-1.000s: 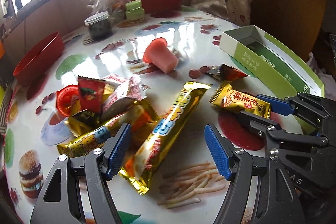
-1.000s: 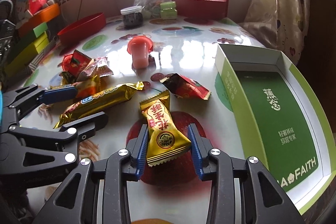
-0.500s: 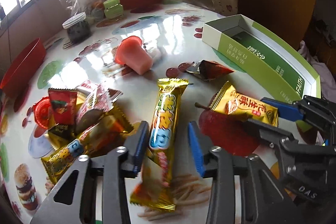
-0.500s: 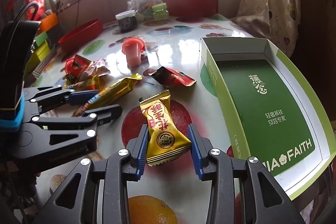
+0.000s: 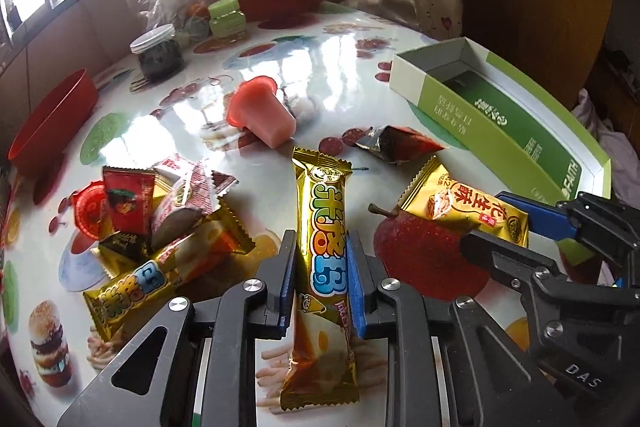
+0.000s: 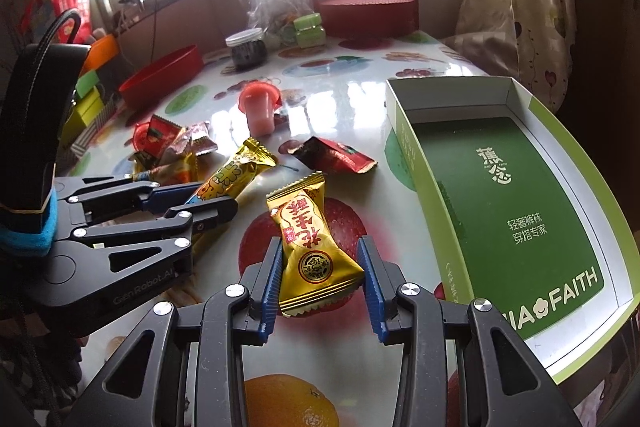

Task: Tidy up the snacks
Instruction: 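Carry the candy packet over the green box while the left gripper carries its wafer bar, then open both grippers to drop the packets into the green box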

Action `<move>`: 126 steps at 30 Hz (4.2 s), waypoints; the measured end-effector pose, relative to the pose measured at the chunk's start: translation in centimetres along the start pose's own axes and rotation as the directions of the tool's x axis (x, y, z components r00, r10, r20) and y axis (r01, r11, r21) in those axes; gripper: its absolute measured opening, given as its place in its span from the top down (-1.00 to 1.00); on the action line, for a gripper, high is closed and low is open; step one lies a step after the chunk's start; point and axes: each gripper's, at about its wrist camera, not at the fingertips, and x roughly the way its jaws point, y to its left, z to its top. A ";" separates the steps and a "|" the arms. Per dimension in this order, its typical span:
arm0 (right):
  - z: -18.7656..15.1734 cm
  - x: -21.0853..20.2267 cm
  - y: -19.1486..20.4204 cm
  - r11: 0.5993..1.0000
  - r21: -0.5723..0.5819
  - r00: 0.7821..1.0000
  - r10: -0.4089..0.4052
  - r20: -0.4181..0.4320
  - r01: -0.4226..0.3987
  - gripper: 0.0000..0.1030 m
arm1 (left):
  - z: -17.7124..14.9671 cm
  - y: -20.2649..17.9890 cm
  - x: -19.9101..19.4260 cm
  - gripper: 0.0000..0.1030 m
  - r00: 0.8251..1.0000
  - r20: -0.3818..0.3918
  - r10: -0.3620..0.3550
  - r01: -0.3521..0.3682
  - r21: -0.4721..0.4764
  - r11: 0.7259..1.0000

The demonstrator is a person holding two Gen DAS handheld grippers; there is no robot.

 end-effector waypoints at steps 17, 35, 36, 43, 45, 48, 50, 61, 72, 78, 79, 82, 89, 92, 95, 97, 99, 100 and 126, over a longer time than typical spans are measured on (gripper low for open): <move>2.3 -3.5 -0.4 0.999 0.004 0.995 -0.035 0.096 0.035 0.31 | 2.8 -1.1 -4.3 0.54 0.993 0.100 -0.062 0.064 -0.010 0.998; 2.2 -6.0 -7.7 0.976 0.109 0.973 -0.199 0.116 0.186 0.31 | 7.3 -7.1 -1.5 0.54 0.977 0.070 -0.203 0.203 0.018 0.979; 2.1 -6.0 -8.3 0.974 0.116 0.972 -0.208 0.112 0.196 0.31 | 7.5 -7.4 -1.1 0.54 0.976 0.064 -0.210 0.209 0.016 0.978; 1.1 -5.7 -10.9 0.961 0.147 0.966 -0.247 0.078 0.233 0.31 | 8.4 -9.3 0.7 0.54 0.968 0.030 -0.249 0.249 0.001 0.969; 0.9 -5.5 -11.3 0.958 0.156 0.965 -0.252 0.070 0.239 0.31 | 8.6 -9.8 1.1 0.54 0.968 0.024 -0.250 0.250 0.011 0.968; 0.5 -5.3 -11.9 0.954 0.161 0.963 -0.263 0.056 0.252 0.31 | 8.8 -10.5 2.1 0.54 0.964 0.000 -0.266 0.266 0.005 0.964; 0.3 -5.1 -12.2 0.953 0.161 0.962 -0.268 0.046 0.257 0.31 | 8.9 -11.0 2.4 0.54 0.964 -0.005 -0.267 0.267 0.010 0.964; -0.7 -4.0 -13.3 0.948 0.164 0.961 -0.277 0.007 0.272 0.31 | 9.6 -12.7 4.9 0.54 0.957 -0.042 -0.286 0.286 -0.002 0.958; -0.8 -3.4 -13.6 0.945 0.154 0.956 -0.292 0.007 0.288 0.31 | 9.2 -13.1 6.0 0.54 0.959 -0.063 -0.275 0.275 -0.007 0.961; -0.7 -3.4 -13.7 0.946 0.154 0.957 -0.290 0.012 0.285 0.30 | 9.2 -13.2 6.2 0.54 0.954 -0.069 -0.293 0.293 -0.013 0.956; -0.7 -3.4 -13.7 0.946 0.153 0.957 -0.290 0.012 0.285 0.30 | 9.3 -13.2 6.2 0.54 0.952 -0.069 -0.299 0.299 -0.015 0.954; -0.7 -3.4 -13.7 0.946 0.153 0.957 -0.291 0.012 0.286 0.30 | 9.3 -13.2 6.2 0.54 0.951 -0.072 -0.301 0.301 -0.016 0.953; -0.7 -3.5 -13.8 0.948 0.154 0.959 -0.284 0.014 0.278 0.22 | 9.4 -13.2 6.1 0.49 0.948 -0.074 -0.308 0.308 -0.016 0.951; -0.7 -3.5 -13.7 0.950 0.153 0.960 -0.279 0.015 0.273 0.16 | 9.3 -13.0 5.7 0.41 0.949 -0.064 -0.310 0.309 -0.017 0.951; -0.6 -3.5 -13.5 0.948 0.151 0.958 -0.286 0.017 0.280 0.08 | 9.4 -12.9 5.2 0.20 0.946 -0.050 -0.320 0.319 -0.012 0.948; -0.6 -3.6 -13.4 0.946 0.154 0.956 -0.293 0.018 0.287 0.03 | 9.3 -12.8 4.8 0.20 0.945 -0.043 -0.324 0.323 -0.014 0.946; -0.7 -3.8 -13.2 0.943 0.156 0.954 -0.301 0.019 0.294 0.00 | 9.3 -12.7 4.2 0.20 0.945 -0.031 -0.325 0.325 -0.012 0.946; -0.7 -3.9 -13.2 0.942 0.155 0.952 -0.304 0.019 0.298 -0.02 | 9.3 -12.6 4.0 0.20 0.945 -0.026 -0.325 0.325 -0.014 0.946; 0.9 -6.7 -7.4 0.952 0.070 0.945 -0.305 0.118 0.299 -0.14 | 4.5 -5.2 -2.7 0.18 0.971 0.105 -0.213 0.222 -0.081 0.972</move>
